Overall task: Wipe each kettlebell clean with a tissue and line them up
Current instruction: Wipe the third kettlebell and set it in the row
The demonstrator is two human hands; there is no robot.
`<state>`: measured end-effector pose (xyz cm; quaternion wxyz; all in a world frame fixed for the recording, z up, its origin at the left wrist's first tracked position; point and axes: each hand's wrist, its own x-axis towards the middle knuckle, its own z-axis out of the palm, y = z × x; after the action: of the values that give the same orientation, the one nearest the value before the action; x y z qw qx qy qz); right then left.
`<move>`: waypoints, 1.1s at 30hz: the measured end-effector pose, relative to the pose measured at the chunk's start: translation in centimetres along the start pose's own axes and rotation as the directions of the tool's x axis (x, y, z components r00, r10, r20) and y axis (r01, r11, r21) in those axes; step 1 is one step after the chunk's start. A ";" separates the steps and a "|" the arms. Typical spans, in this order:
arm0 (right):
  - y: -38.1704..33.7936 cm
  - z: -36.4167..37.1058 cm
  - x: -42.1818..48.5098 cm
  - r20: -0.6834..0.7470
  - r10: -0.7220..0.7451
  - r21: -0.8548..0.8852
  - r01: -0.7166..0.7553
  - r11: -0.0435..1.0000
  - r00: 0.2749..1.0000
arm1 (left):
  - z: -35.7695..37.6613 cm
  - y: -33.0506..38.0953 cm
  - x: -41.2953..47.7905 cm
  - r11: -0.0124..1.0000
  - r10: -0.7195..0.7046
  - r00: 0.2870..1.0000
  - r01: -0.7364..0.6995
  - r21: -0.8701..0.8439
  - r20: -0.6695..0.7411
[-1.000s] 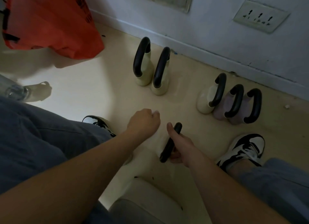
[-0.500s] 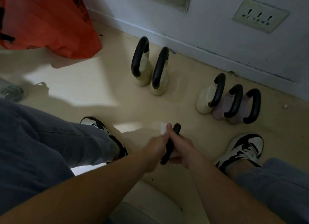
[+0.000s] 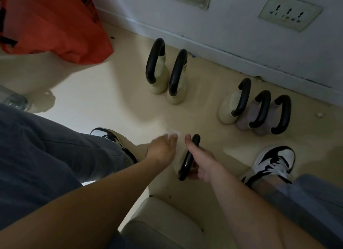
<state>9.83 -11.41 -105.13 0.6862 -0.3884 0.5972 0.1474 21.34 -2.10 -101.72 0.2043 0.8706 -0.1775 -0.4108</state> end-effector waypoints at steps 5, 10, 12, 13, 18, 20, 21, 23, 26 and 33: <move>-0.1 -0.2 -0.2 -0.008 -0.010 -0.026 0.010 1.000 1.000 | 5.0 1.1 -6.7 0.851 -0.132 0.955 0.246 -0.464 0.265; -0.7 0.1 -1.0 0.003 0.038 0.012 -0.038 0.999 0.999 | 1.1 4.0 -5.2 0.794 -0.174 0.973 0.229 -0.563 0.150; -0.5 0.0 -0.7 -0.008 0.053 0.045 -0.053 0.998 0.999 | -1.5 4.8 -3.8 0.778 -0.136 0.990 0.135 -0.614 0.045; -0.3 -0.3 -1.0 -0.037 0.040 0.067 -0.037 0.997 0.999 | -2.6 4.9 -3.2 0.778 -0.099 0.995 0.091 -0.622 0.021; -1.8 -3.5 -3.2 -0.305 -0.169 0.160 0.225 0.961 0.937 | -3.5 4.1 -1.9 0.664 0.094 0.944 0.178 -0.726 0.316; -3.6 -4.1 -4.9 -0.126 -0.204 0.235 0.228 0.945 0.971 | -2.8 5.2 -2.2 0.571 0.262 0.859 0.229 -0.788 0.439; -4.3 -4.2 -6.2 -0.054 -0.216 0.270 0.223 0.937 0.975 | -2.7 5.9 -2.3 0.555 0.310 0.826 0.246 -0.795 0.471; -5.0 -4.3 -8.2 0.060 -0.269 0.323 0.236 0.916 0.961 | -2.8 6.8 -2.5 0.593 0.348 0.782 0.244 -0.768 0.517; -4.7 -4.2 -9.4 0.217 -0.329 0.459 0.201 0.865 0.919 | -2.9 6.8 -2.3 0.641 0.363 0.751 0.229 -0.733 0.551; -3.7 -6.4 -4.7 -0.150 -0.213 0.551 0.260 0.793 0.966 | -2.2 3.8 -0.4 0.819 0.095 0.954 0.087 -0.567 0.283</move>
<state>6.69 -17.13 -99.35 0.7587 -0.2445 0.5876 -0.1390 22.34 -4.64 -98.29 0.4284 0.6958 -0.0764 -0.5714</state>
